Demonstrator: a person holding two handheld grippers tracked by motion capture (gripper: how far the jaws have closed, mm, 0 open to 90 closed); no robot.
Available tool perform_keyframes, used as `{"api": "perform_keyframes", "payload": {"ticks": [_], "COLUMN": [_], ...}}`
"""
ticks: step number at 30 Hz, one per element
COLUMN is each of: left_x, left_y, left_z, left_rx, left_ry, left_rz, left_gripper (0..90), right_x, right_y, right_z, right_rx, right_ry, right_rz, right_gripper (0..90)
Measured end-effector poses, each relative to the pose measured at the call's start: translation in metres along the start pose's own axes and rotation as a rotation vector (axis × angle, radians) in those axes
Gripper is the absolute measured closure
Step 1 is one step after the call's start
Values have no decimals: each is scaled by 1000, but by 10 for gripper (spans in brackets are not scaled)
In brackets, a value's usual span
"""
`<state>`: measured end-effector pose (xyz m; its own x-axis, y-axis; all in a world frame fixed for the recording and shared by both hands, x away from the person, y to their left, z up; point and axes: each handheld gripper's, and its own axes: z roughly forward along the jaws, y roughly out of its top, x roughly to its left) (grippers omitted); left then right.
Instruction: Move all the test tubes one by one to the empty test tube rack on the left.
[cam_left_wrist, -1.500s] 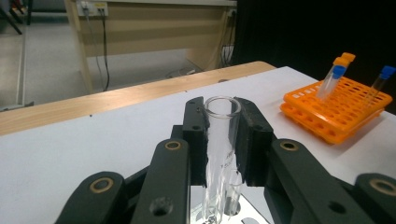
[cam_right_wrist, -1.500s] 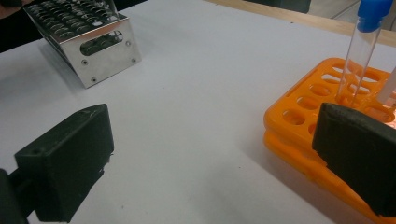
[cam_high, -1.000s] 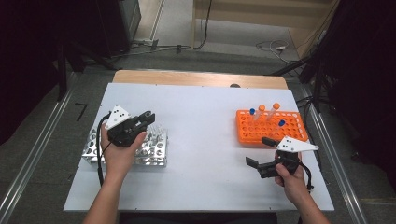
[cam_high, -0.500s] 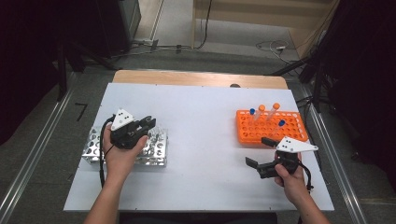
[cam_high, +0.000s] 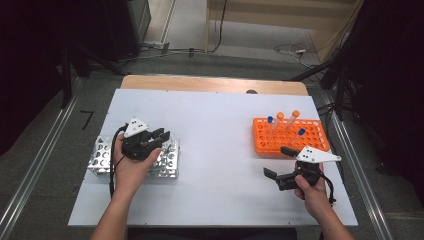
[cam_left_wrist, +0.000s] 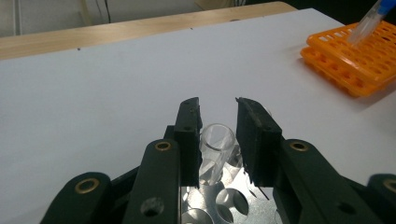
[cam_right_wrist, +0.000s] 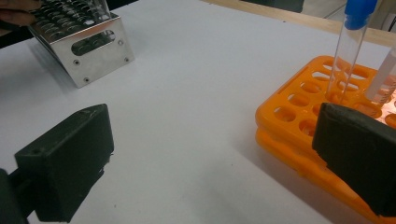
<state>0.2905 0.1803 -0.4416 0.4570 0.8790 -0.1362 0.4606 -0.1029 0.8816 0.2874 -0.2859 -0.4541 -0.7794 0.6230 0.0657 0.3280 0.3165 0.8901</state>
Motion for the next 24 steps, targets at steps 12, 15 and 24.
{"api": "perform_keyframes", "payload": {"ticks": [12, 15, 24], "left_x": [-2, -8, -21], "left_y": [2, 2, -4], "left_z": [-19, -23, -33], "left_rx": [-102, -121, -134], "left_ry": [-24, -43, -116], "left_rz": [-30, -24, -23], "left_gripper": [556, 468, 181], "right_x": [-4, -7, -20], "right_y": [1, 2, 0], "right_z": [-4, -7, -12], "right_rx": [-13, -16, -26], "right_ry": [-19, -28, -78], "right_rz": [6, 10, 39], "right_gripper": [0, 0, 0]}}
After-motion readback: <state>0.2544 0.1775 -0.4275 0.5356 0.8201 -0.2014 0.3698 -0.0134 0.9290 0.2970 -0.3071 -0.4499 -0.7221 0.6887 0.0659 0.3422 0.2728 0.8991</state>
